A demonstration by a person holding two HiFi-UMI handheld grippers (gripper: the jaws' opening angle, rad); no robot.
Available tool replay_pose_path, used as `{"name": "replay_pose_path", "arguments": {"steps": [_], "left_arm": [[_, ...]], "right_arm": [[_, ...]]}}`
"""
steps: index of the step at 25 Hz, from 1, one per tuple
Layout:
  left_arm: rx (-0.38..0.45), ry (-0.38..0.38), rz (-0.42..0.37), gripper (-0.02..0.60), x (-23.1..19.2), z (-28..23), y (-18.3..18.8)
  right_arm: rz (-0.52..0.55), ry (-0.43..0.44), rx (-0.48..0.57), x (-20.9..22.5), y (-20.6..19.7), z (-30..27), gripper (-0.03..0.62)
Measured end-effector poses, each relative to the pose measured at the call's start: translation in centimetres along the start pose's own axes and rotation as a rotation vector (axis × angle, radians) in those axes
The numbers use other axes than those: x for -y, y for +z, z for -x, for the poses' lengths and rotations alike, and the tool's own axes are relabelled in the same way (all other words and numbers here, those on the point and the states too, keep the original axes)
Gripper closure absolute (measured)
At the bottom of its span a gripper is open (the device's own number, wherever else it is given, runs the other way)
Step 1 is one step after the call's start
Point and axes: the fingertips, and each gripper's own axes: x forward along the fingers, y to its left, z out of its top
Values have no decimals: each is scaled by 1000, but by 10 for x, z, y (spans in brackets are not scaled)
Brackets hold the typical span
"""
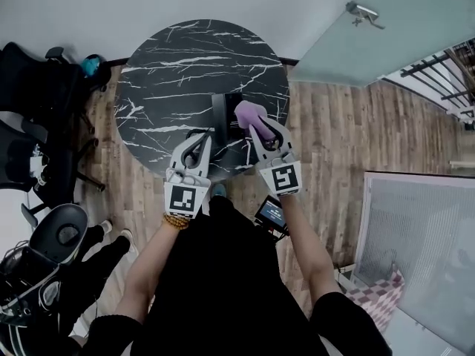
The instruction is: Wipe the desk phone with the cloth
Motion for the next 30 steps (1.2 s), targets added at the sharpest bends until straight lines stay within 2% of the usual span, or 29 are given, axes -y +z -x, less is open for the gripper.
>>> {"name": "replay_pose_path", "arguments": {"steps": [4, 12, 20, 30], "left_arm": [[8, 6, -21, 568, -15, -1, -8], [-19, 1, 8, 568, -42, -7, -23], [-38, -29, 25, 568, -46, -22, -36], [-56, -41, 43, 568, -43, -32, -43]], "right_arm": [[72, 52, 6, -6, -1, -31, 513], [168, 78, -74, -5, -27, -92, 513], [259, 143, -174, -2, -66, -129, 511], [270, 139, -268, 1, -111, -146, 511]]}}
